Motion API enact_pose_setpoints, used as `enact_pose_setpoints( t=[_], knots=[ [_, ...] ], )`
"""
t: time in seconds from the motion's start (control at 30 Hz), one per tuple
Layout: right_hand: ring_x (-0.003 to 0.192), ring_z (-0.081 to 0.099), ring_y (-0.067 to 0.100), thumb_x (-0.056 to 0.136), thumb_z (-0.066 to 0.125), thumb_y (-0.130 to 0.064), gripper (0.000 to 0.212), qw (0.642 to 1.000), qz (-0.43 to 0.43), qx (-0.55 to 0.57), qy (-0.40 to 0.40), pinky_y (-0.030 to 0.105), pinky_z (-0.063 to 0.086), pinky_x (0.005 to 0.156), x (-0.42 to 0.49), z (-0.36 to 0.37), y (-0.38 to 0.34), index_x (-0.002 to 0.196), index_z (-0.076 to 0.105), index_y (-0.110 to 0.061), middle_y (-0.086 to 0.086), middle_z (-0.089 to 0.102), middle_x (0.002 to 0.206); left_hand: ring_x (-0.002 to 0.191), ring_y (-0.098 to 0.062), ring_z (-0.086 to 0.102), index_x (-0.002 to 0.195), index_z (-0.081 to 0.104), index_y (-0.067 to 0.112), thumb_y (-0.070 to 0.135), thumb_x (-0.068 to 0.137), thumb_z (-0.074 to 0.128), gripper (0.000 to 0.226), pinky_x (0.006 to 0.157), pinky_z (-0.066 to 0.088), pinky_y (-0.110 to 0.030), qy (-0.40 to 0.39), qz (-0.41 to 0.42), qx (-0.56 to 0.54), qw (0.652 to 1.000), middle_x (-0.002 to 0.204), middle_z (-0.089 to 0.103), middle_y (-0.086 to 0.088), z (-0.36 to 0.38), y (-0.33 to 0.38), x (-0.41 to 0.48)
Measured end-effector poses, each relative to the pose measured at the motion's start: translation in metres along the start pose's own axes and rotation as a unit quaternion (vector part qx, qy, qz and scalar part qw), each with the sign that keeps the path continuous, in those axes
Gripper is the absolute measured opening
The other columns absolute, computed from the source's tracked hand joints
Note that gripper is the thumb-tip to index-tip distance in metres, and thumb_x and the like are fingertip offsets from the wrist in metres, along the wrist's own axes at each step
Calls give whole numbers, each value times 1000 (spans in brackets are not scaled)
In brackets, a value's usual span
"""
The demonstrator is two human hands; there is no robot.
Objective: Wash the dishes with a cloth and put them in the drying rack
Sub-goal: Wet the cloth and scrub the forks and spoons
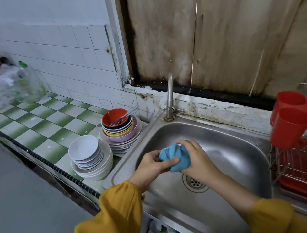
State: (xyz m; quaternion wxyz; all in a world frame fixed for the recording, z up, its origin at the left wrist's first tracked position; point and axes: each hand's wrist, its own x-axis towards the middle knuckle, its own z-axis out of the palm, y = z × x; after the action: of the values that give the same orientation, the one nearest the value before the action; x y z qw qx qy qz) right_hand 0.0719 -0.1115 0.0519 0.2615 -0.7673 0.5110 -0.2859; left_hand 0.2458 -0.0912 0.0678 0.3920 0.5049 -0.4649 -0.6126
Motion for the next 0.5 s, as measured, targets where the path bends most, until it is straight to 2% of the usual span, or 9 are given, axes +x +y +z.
enact_pose_setpoints(
  t=[0.1,0.17,0.23,0.3,0.4,0.43,0.5],
  knots=[
    [119,41,5,63,90,-17,103,993,41,97,-46,22,40,99,-6,-7,-6,147,32,-29,-9,38,131,104,-25,68,123,60,8,-2,85,67,39,82,57,-32,45,42,-37,997,115,68,-14,3,-6,-5],
    [119,47,4,66,87,-6,107,967,72,222,-103,20,47,94,-11,-13,-9,148,26,-36,-11,40,132,108,-26,65,120,63,11,-9,86,61,40,85,57,-35,42,65,-44,996,116,68,-13,4,-4,-11],
    [117,53,8,73,79,4,98,924,109,340,-140,22,52,88,-15,-15,-10,146,27,-36,-14,43,131,109,-24,64,118,65,14,-12,86,57,41,90,56,-38,35,84,-13,996,116,67,-11,4,-1,-17],
    [112,59,15,75,76,7,83,903,149,386,-118,30,56,87,-16,-16,-11,139,39,-31,-5,52,127,110,-22,63,114,66,16,-12,87,55,41,93,54,-38,33,106,37,993,117,67,-8,6,0,-22],
    [91,64,19,72,80,4,45,929,150,336,-29,36,58,78,-18,-13,-17,105,59,-17,8,66,104,110,-21,63,115,63,18,-8,88,59,38,91,55,-31,90,115,37,989,117,65,-8,11,-4,-25],
    [86,63,20,71,81,4,38,934,142,329,-4,38,57,74,-19,-11,-19,95,58,-15,7,66,94,107,-21,64,117,60,17,-4,86,65,38,87,56,-29,121,104,9,987,116,66,-9,13,-7,-26],
    [81,61,19,71,80,7,37,939,129,317,25,42,56,71,-21,-10,-23,87,54,-14,4,63,86,102,-23,67,121,57,11,6,81,75,45,84,58,-30,166,74,-46,982,113,68,-12,17,-13,-26]
  ],
)
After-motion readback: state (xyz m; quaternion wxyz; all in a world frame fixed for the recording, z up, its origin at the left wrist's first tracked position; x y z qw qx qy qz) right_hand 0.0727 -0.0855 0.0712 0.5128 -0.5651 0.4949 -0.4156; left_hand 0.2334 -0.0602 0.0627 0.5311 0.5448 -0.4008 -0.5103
